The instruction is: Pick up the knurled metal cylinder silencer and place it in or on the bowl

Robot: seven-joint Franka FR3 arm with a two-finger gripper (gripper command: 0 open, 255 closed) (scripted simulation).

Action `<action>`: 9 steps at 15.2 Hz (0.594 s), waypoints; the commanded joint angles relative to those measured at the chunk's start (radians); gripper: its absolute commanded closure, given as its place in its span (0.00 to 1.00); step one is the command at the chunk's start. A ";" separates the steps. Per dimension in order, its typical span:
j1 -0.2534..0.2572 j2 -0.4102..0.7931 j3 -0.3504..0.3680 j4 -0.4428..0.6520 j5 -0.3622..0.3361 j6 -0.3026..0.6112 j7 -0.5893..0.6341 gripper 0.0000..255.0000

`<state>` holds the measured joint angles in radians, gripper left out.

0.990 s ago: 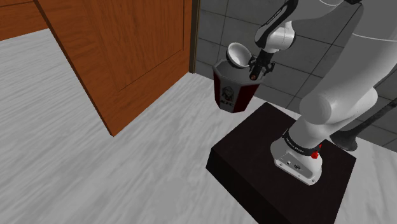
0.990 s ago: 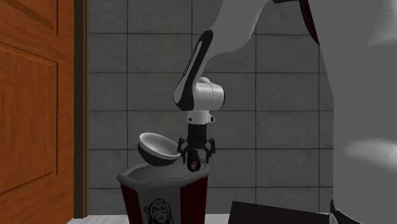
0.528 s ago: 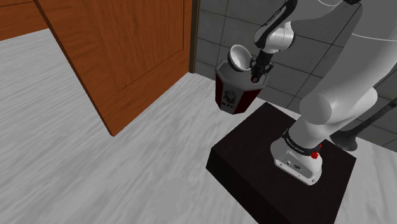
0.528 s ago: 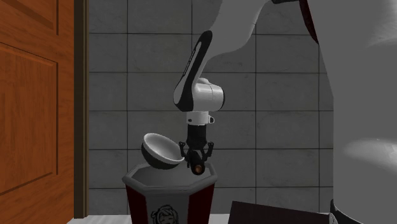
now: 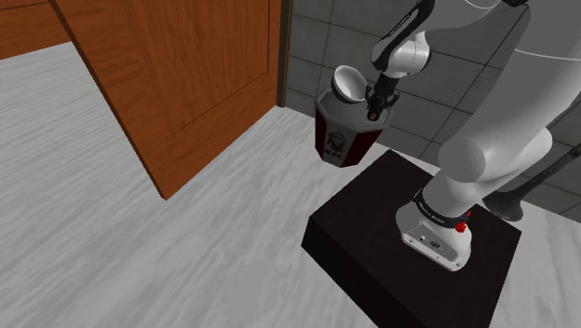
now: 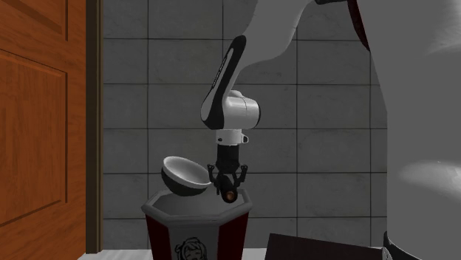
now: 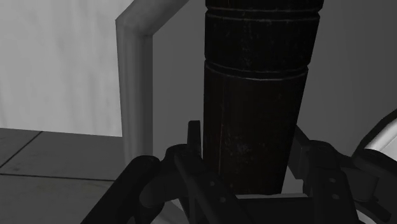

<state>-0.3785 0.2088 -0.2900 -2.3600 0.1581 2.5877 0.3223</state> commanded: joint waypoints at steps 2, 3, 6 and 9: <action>0.007 -0.017 -0.002 0.000 -0.014 -0.021 0.011 1.00; 0.009 -0.030 -0.005 0.001 -0.022 -0.033 0.017 1.00; 0.014 -0.065 -0.013 0.006 -0.045 -0.071 0.034 1.00; 0.017 -0.099 -0.018 0.012 -0.066 -0.109 0.049 1.00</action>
<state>-0.3624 0.1247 -0.3049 -2.3498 0.1016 2.4944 0.3664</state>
